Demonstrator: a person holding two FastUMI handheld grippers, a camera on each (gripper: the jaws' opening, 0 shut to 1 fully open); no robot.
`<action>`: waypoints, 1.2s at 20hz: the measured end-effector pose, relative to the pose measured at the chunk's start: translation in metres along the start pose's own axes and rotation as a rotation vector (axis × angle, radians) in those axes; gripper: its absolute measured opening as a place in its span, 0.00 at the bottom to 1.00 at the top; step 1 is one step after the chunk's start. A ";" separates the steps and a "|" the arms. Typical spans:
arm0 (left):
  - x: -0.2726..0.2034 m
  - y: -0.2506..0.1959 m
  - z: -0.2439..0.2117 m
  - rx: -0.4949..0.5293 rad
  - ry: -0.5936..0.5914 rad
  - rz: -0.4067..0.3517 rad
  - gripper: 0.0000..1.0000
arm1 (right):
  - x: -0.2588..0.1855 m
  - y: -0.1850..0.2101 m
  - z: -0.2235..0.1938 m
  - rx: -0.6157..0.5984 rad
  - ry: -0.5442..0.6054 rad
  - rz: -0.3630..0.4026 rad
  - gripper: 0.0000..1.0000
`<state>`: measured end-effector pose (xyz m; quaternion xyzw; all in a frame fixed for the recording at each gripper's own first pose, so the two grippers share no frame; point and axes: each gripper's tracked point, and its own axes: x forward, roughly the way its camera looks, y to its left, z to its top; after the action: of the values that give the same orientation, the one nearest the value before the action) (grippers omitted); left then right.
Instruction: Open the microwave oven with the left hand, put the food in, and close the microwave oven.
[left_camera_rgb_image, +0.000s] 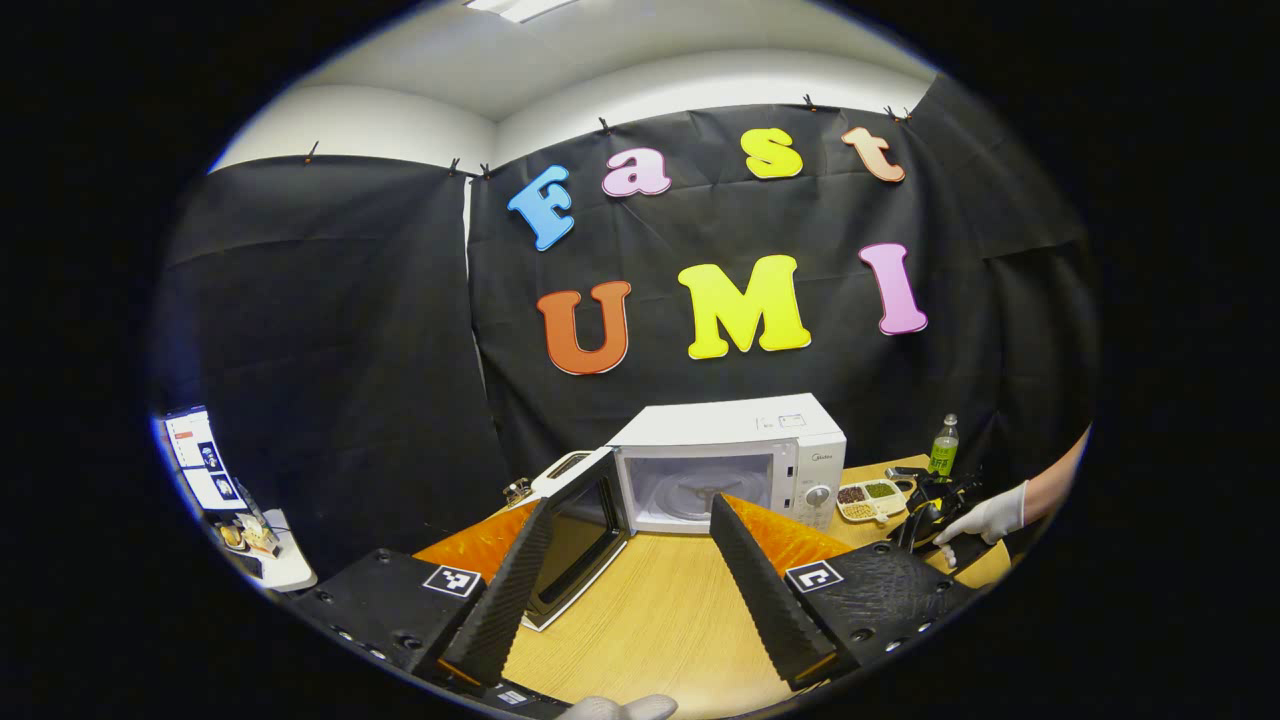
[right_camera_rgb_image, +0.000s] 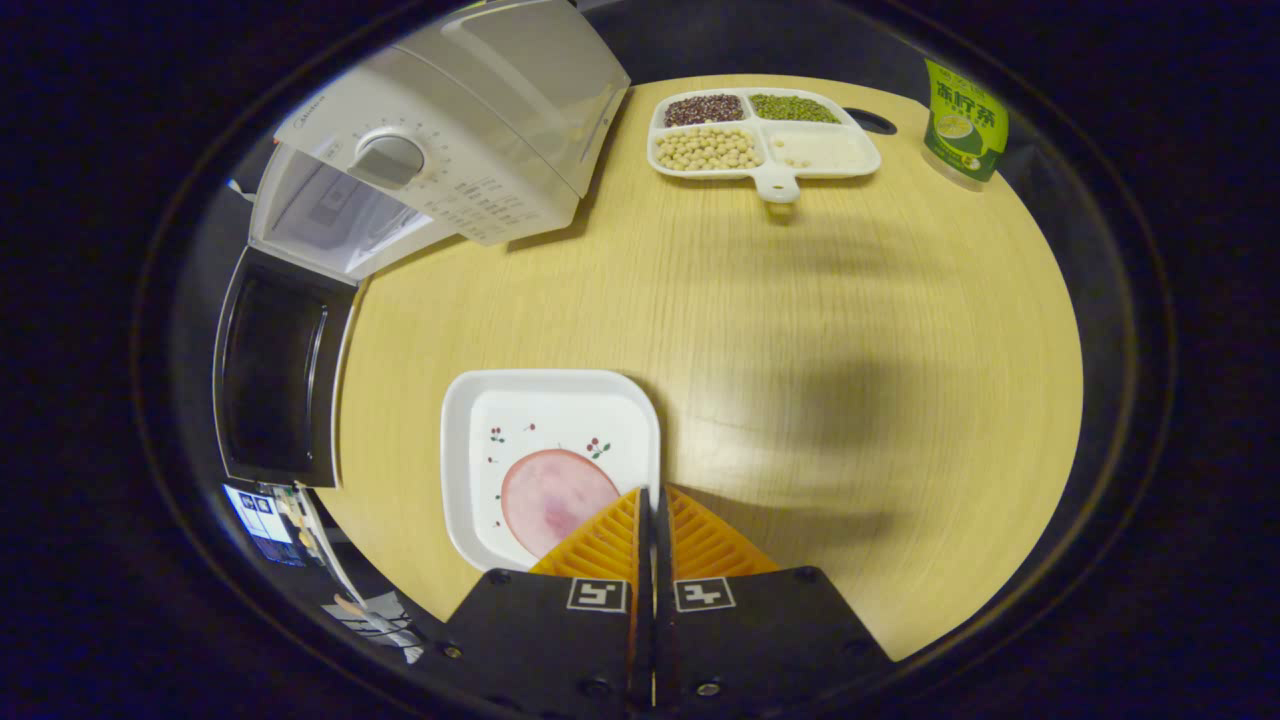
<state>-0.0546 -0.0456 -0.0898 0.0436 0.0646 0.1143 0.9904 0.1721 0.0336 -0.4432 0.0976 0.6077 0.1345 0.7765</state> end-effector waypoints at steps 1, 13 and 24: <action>0.004 0.000 -0.001 -0.008 -0.005 -0.017 0.95 | 0.000 0.000 0.000 0.009 -0.004 0.007 0.04; 0.034 0.061 -0.024 -0.013 -0.058 -0.194 0.95 | -0.013 0.019 -0.018 0.234 -0.149 0.088 0.04; 0.040 0.112 -0.046 0.011 0.034 -0.226 0.95 | 0.025 0.158 0.010 0.539 -0.475 0.466 0.04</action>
<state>-0.0473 0.0755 -0.1285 0.0394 0.0863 0.0023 0.9955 0.1735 0.1910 -0.4139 0.4599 0.3871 0.1164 0.7906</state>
